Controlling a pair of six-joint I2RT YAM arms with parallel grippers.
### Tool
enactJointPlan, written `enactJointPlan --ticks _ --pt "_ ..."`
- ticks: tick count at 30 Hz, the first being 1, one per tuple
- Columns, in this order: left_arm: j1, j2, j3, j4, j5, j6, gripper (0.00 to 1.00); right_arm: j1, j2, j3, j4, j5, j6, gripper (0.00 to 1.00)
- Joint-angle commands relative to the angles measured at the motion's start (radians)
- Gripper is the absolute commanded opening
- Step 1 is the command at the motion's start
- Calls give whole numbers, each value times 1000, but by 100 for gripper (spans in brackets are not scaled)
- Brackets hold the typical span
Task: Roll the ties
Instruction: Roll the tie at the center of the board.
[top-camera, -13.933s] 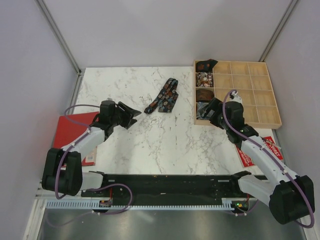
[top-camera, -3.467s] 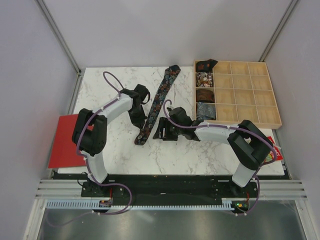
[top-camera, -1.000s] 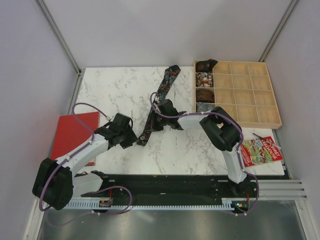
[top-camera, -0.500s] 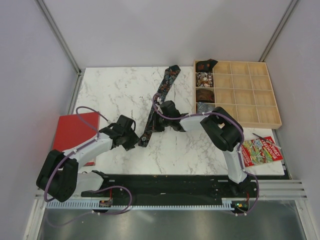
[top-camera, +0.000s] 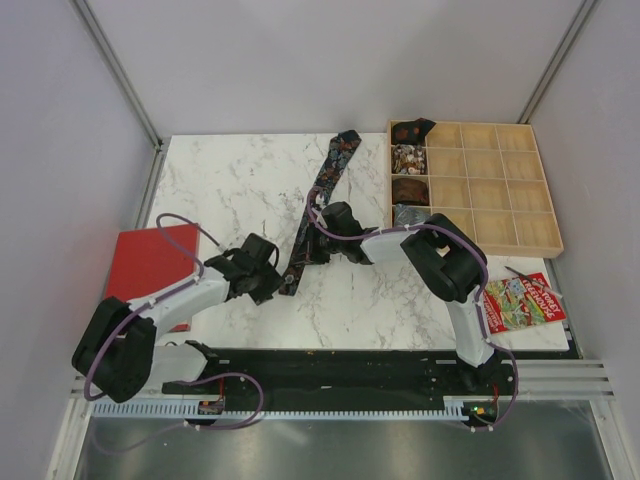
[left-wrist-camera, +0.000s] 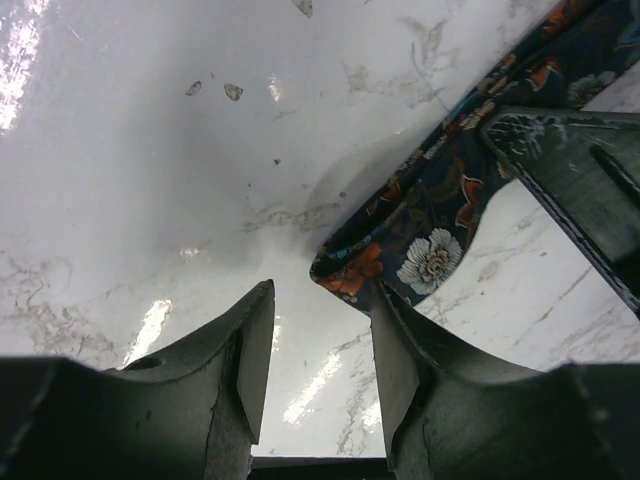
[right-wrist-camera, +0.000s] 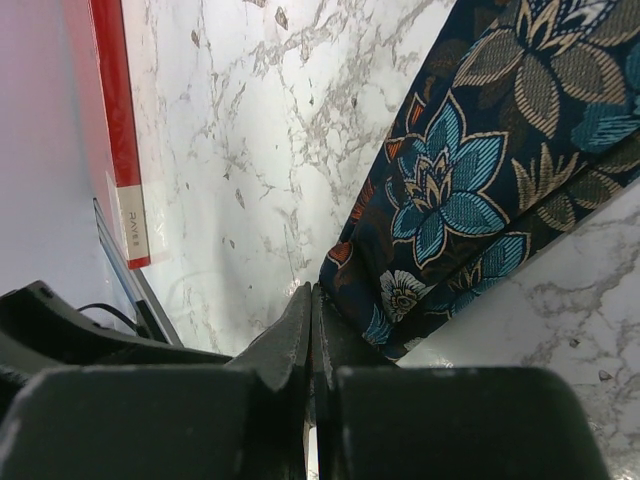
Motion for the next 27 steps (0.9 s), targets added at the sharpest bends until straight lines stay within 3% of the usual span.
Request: enactJointPlan --ticks 1,6,13,22,25,27 --pt "-17 -94 37 -45 -77 -65 51 -6 7 -30 -54 17 -16 2" --pt "-33 -59 48 -37 -81 -65 57 -6 12 -30 -52 14 -16 2" --pt "-40 76 52 20 -63 -69 55 -6 10 -31 -52 13 -16 2" --pt "-71 153 31 49 -48 -105 45 -9 16 -31 -47 7 -16 2" --pt "-83 145 31 46 -68 -117 39 -9 19 -33 -43 5 -16 2" --pt "-85 148 32 43 -74 -117 29 -11 22 -31 -41 4 -16 2"
